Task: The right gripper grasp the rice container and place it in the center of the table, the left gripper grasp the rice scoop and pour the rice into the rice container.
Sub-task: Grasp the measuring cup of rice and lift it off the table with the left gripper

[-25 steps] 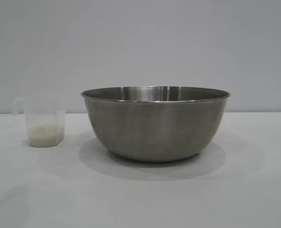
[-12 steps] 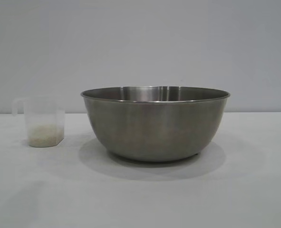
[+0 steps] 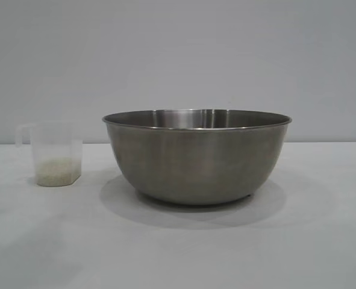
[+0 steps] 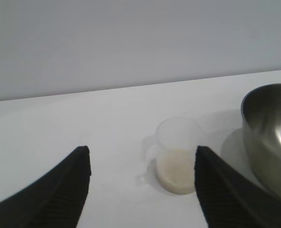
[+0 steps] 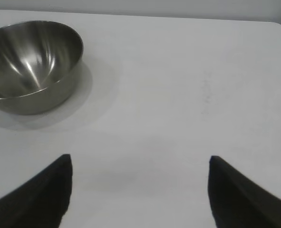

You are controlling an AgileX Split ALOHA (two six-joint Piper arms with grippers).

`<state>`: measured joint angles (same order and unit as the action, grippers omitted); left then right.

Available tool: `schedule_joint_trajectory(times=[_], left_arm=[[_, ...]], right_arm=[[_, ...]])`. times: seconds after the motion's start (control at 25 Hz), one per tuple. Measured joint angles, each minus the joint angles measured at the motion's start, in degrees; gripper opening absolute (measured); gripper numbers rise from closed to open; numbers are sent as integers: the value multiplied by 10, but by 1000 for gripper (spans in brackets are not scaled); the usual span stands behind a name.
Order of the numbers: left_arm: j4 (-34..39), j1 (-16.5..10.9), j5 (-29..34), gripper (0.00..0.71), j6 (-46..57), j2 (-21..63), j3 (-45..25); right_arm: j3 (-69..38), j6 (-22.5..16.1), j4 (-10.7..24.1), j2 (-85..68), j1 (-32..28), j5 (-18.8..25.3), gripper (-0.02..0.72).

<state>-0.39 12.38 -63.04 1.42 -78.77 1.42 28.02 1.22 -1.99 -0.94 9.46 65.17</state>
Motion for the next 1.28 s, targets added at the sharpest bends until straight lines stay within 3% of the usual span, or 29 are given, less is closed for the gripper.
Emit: schedule_joint_trajectory(times=[0.28,0.64,0.76,1.28], left_arm=[[4,0,-18,417,0,-153,36],[2,0,-21,417,0,-169,62],[1,0,-21,282,-4,-184,73],[13,0,-21,282,-6,-248,129]], right_arm=[[0,0,0,0,0,0,505],[0,0,0,0,0,0,505],[0,0,0,0,0,0,505],[0,0,0,0,0,0,505]])
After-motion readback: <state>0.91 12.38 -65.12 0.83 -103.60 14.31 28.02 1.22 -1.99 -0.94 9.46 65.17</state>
